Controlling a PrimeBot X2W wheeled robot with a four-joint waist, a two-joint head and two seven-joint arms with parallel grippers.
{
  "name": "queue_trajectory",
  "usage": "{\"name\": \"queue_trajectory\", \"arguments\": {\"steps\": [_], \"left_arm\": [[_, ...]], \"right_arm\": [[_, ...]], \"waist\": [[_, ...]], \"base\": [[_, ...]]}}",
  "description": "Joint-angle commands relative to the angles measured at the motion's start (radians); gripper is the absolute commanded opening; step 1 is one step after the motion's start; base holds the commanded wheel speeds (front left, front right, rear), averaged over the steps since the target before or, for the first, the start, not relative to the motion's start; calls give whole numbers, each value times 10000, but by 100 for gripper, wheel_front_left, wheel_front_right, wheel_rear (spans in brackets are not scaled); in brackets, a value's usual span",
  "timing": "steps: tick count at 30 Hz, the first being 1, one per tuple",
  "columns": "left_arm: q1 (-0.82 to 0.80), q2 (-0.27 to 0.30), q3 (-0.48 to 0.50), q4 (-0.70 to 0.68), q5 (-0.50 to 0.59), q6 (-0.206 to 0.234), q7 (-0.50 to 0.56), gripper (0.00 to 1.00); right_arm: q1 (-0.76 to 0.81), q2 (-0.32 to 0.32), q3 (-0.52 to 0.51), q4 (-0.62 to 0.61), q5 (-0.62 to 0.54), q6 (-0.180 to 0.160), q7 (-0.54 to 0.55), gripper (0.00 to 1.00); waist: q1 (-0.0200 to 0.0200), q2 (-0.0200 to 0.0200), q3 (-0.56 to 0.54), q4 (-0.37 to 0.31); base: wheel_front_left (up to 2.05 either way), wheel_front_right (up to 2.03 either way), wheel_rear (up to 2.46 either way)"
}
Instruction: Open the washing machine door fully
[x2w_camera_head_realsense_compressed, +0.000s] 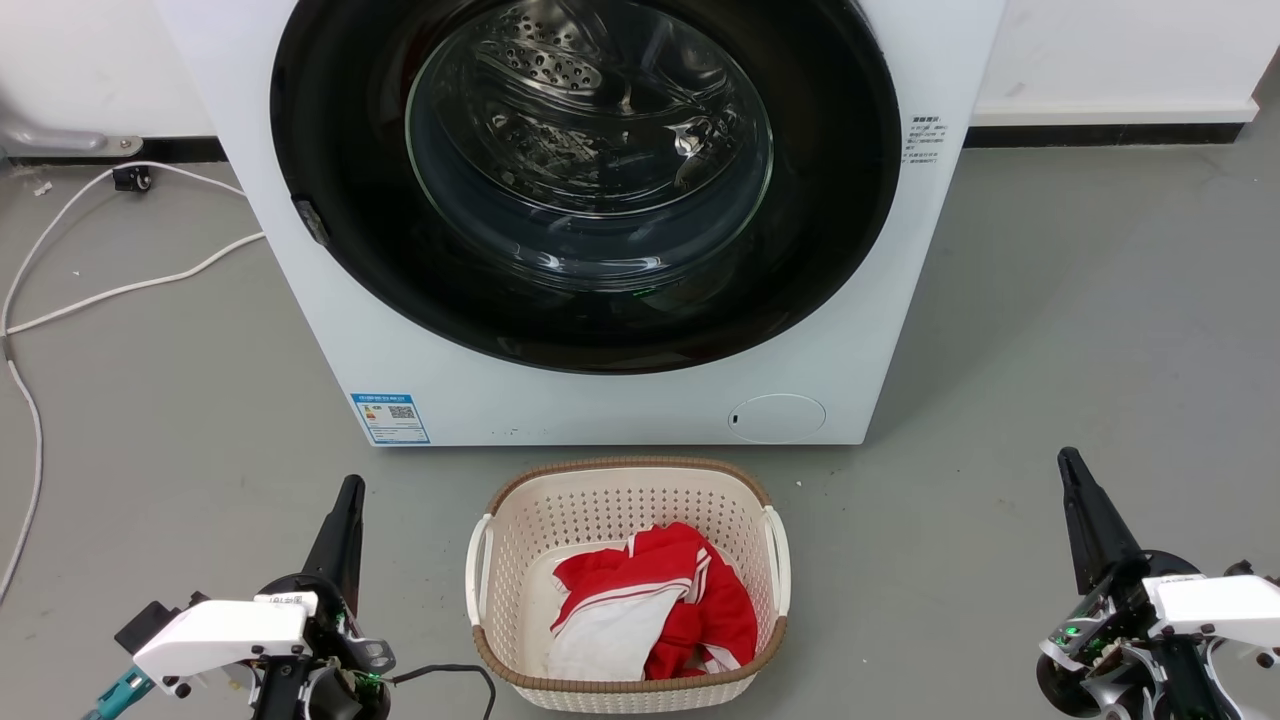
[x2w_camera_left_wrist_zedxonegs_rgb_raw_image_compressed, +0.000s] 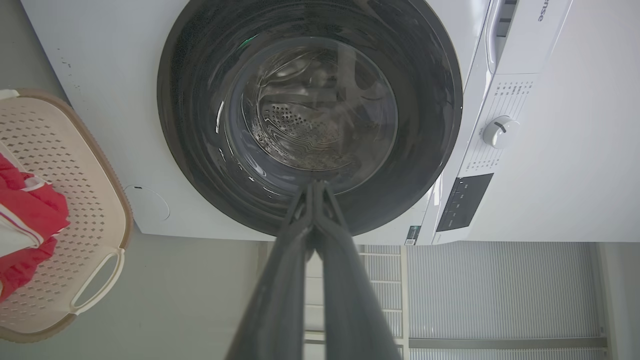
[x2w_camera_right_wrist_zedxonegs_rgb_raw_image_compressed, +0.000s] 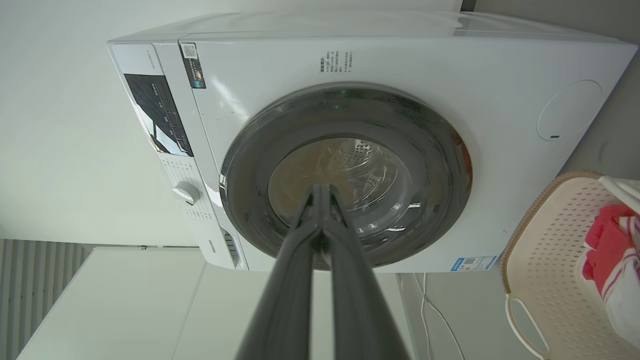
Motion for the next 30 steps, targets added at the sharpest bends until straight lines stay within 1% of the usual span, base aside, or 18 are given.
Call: {"name": "queue_trajectory", "arguments": {"steps": [1,13,14,16,24,30], "left_arm": [[-76,-10,34,4,17,-28,39,0],[-77,-13,46,5,31,-28,43,0],[12,-17,3,29,-1,2,28,100],[72,-38,-24,114,-14,4,11,100],[80,-38,-322,-248,11,1,-388,100],[118,-37,-420,-593,395,-1,-701,100]], "right_arm": [[-134,28,-36,23,-34,0,39,0],[-139,54,-70,24,-82,0,67,0],[16,33,-40,23,-16,2,38,100],[85,49,-12,101,-12,0,3,100],[211,64,222,-309,-60,0,-396,100],[296,75,328,-617,-541,0,-667,100]], "waist": [[0,-1,0,0],[0,-1,0,0],[1,-1,0,0],[1,-1,0,-1],[1,-1,0,-13],[1,-1,-7,-29]], "base": [[0,0,0],[0,0,0],[0,0,0],[0,0,0],[0,0,0],[0,0,0]]}}
